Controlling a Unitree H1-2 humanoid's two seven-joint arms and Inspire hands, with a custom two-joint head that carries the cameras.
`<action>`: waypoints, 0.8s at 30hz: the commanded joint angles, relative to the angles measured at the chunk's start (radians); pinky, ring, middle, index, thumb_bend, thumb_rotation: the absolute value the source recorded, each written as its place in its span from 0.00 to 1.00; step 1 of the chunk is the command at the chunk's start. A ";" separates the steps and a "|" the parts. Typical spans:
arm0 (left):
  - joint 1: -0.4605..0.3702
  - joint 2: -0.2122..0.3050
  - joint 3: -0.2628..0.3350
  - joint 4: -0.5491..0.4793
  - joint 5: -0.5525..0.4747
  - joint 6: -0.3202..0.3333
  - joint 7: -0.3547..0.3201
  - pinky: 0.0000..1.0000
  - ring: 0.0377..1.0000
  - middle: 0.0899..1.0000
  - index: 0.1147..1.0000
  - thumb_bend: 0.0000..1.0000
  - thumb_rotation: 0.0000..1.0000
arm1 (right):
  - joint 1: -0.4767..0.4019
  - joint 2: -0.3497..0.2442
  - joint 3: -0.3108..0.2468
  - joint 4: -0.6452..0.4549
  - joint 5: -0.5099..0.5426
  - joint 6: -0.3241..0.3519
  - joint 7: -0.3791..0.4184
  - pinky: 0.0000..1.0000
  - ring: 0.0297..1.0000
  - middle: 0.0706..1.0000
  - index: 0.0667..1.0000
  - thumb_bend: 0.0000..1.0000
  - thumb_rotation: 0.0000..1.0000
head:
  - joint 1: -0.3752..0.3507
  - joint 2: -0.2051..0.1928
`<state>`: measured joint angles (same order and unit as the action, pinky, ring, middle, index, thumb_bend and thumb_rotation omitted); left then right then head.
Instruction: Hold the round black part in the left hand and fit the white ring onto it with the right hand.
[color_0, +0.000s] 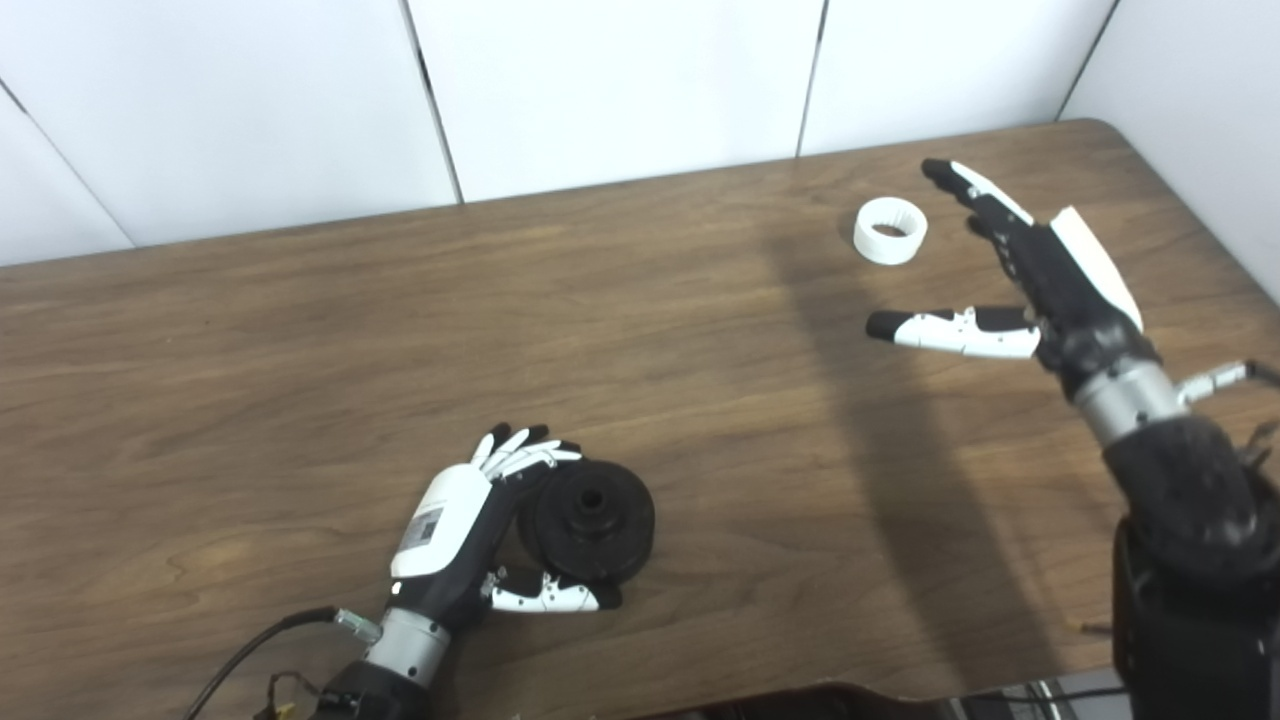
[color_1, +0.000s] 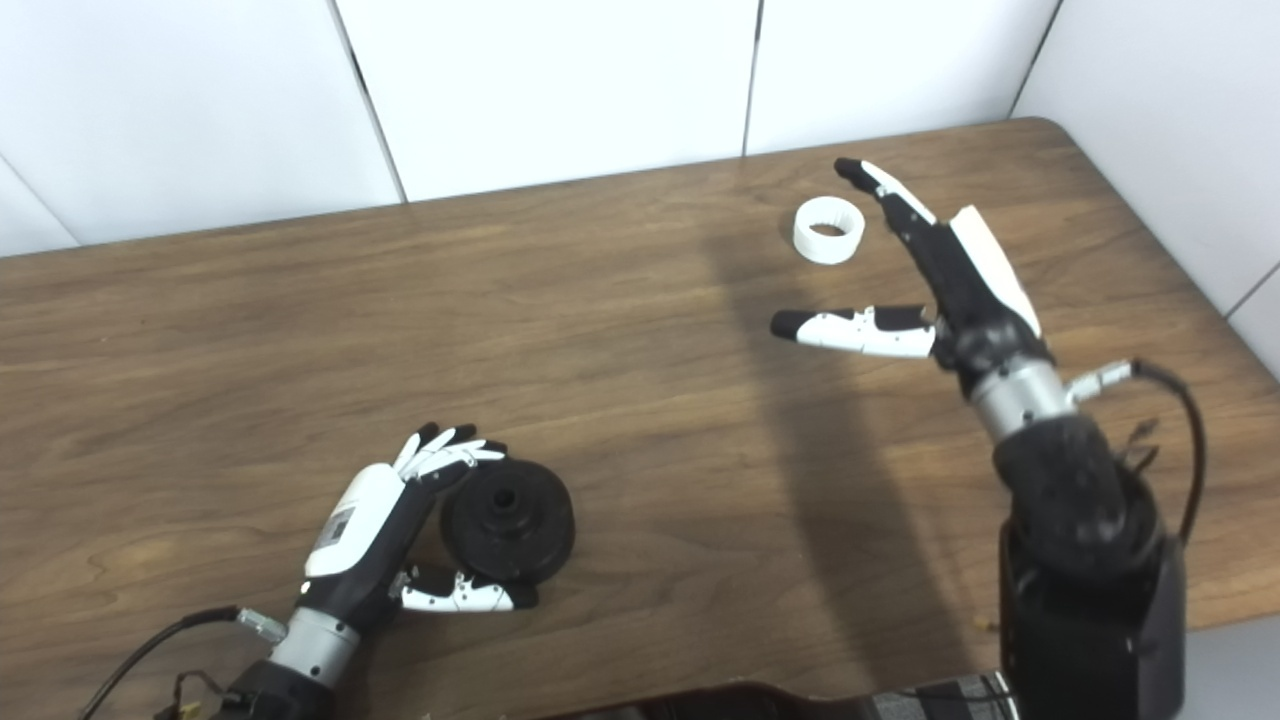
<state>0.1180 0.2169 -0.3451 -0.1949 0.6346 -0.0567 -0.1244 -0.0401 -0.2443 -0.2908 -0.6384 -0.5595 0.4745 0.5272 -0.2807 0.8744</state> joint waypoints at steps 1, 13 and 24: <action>0.008 0.023 0.011 0.020 -0.008 0.024 -0.026 1.00 0.94 0.82 0.42 0.52 0.06 | -0.059 -0.048 0.019 0.019 -0.074 -0.005 0.034 0.82 0.89 0.91 0.90 0.83 0.32 | -0.013 -0.001; 0.021 0.061 0.035 0.027 -0.024 -0.009 -0.030 1.00 0.96 0.83 0.42 0.52 0.06 | -0.225 -0.172 0.180 0.317 -0.251 -0.005 0.024 0.98 1.00 0.98 0.92 0.90 0.32 | -0.126 -0.029; 0.032 0.064 0.050 0.034 -0.025 -0.025 -0.022 1.00 0.95 0.84 0.42 0.52 0.06 | -0.350 -0.250 0.249 0.553 -0.265 -0.006 -0.052 1.00 1.00 1.00 0.93 0.88 0.31 | -0.134 -0.043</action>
<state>0.1291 0.2542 -0.3067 -0.1896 0.5997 -0.1122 -0.1334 -0.3309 -0.4651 -0.0408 -0.0723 -0.8186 0.4743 0.5082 -0.4142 0.8299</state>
